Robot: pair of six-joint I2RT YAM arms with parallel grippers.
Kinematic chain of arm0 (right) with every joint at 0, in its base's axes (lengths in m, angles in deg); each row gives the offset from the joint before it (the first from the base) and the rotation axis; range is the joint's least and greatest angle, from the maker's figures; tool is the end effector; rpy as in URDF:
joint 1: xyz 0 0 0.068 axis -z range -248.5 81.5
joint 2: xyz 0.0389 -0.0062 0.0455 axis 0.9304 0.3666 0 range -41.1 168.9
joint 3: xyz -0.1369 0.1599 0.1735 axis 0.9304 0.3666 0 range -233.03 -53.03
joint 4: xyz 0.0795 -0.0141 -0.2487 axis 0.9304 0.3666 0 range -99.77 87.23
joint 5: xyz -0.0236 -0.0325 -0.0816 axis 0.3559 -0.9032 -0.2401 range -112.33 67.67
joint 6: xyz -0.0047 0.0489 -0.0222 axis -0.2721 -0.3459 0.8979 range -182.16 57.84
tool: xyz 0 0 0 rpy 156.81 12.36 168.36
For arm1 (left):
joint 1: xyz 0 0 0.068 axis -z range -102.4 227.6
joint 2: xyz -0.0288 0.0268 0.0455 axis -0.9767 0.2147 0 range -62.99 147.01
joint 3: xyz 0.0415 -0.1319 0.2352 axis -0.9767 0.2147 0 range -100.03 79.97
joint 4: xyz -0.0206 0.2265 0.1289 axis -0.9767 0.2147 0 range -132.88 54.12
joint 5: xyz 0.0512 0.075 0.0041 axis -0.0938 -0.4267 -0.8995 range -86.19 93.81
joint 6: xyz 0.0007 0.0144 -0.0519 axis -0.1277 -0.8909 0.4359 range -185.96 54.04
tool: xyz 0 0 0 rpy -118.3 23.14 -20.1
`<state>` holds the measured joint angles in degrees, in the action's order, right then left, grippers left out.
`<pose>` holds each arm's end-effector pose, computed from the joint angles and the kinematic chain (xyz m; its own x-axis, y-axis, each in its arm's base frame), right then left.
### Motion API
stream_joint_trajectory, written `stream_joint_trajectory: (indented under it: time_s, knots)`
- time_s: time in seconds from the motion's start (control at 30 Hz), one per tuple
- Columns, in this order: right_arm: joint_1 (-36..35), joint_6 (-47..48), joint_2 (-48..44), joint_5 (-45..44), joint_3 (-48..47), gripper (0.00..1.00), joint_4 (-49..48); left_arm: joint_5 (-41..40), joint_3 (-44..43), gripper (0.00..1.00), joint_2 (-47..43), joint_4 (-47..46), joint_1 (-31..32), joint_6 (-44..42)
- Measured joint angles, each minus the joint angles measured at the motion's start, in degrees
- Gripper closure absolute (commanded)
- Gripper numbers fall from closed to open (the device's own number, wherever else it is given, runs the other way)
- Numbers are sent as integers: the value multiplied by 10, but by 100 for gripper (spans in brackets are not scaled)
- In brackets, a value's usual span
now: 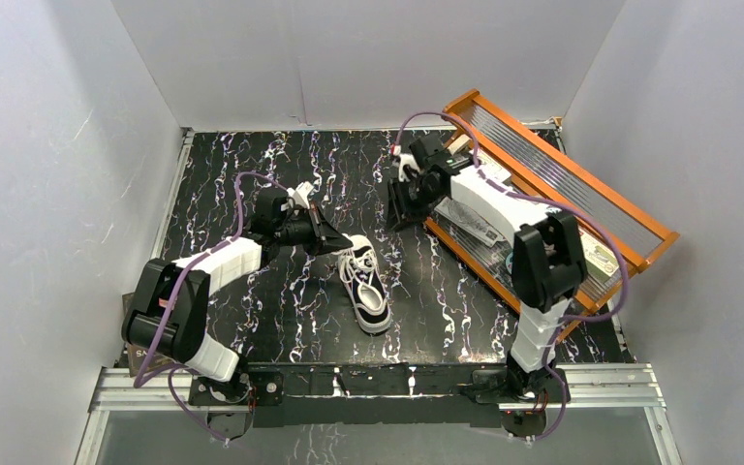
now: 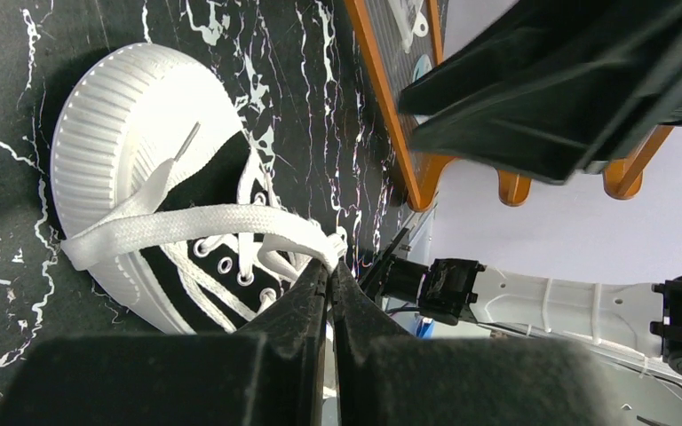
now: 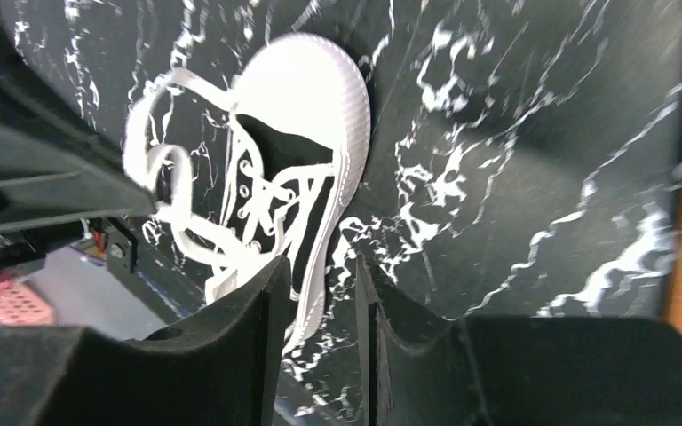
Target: Tie the shoes
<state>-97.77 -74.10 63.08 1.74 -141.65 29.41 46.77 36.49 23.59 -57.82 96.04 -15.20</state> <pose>0.3403 0.2075 0.2747 -0.8317 -0.2496 -0.4960 -0.4904 0.7491 0.4454 0.2886 -0.1218 0.2062 -0.9039 -0.2962 -0.3085 0.1600 0.4347 -0.8862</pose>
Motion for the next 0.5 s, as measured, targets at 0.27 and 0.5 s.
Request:
stream_joint_trajectory:
  time_s: [0.27,0.5]
  knots:
    - [-41,-131,115,7,-34,54,78,4,24,100,0,-27,0,11]
    - [-86,-176,138,-20,-60,56,91,6,38,100,-4,-42,0,23]
